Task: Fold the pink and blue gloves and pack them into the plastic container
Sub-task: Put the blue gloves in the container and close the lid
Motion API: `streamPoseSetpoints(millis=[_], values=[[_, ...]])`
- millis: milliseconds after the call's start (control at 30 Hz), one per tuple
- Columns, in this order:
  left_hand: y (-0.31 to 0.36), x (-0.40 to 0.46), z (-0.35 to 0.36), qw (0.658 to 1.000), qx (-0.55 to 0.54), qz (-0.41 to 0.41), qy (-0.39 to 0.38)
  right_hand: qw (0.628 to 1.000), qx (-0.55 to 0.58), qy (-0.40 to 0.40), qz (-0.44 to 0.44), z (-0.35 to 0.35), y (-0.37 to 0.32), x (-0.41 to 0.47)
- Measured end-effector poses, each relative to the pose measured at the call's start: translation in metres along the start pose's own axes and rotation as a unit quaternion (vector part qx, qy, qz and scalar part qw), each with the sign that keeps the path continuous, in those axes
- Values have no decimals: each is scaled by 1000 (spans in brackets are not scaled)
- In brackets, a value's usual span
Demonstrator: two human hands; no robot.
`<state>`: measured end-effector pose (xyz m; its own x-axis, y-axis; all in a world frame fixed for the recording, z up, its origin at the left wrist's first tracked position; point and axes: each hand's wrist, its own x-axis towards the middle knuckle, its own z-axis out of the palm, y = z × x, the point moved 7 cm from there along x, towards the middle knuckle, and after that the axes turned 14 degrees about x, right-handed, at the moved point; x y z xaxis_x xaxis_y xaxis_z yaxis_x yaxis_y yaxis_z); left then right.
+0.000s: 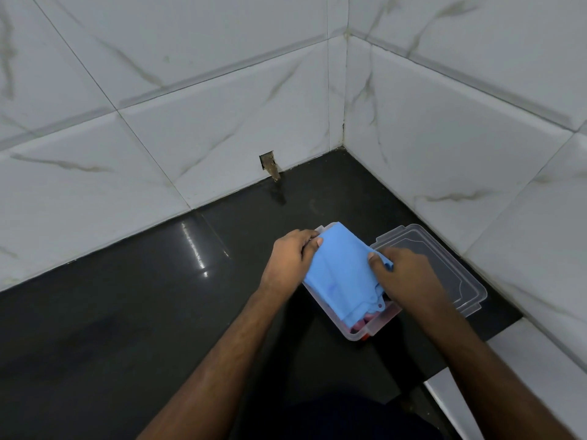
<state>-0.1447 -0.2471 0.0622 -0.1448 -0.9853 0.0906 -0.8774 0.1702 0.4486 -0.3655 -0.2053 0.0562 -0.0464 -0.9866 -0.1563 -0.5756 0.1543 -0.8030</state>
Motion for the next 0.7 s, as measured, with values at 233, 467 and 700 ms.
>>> streamPoseSetpoints(millis=[233,467,700], values=[[0,-16,-8,998,23,24,62,996,-90,0,-5,11,-4,-6],[-5,-60,-21,982,83,86,146,998,-47,28,-7,11,9,-7],[-7,-65,-11,976,134,87,149,999,-13,36,-33,12,10,-9]])
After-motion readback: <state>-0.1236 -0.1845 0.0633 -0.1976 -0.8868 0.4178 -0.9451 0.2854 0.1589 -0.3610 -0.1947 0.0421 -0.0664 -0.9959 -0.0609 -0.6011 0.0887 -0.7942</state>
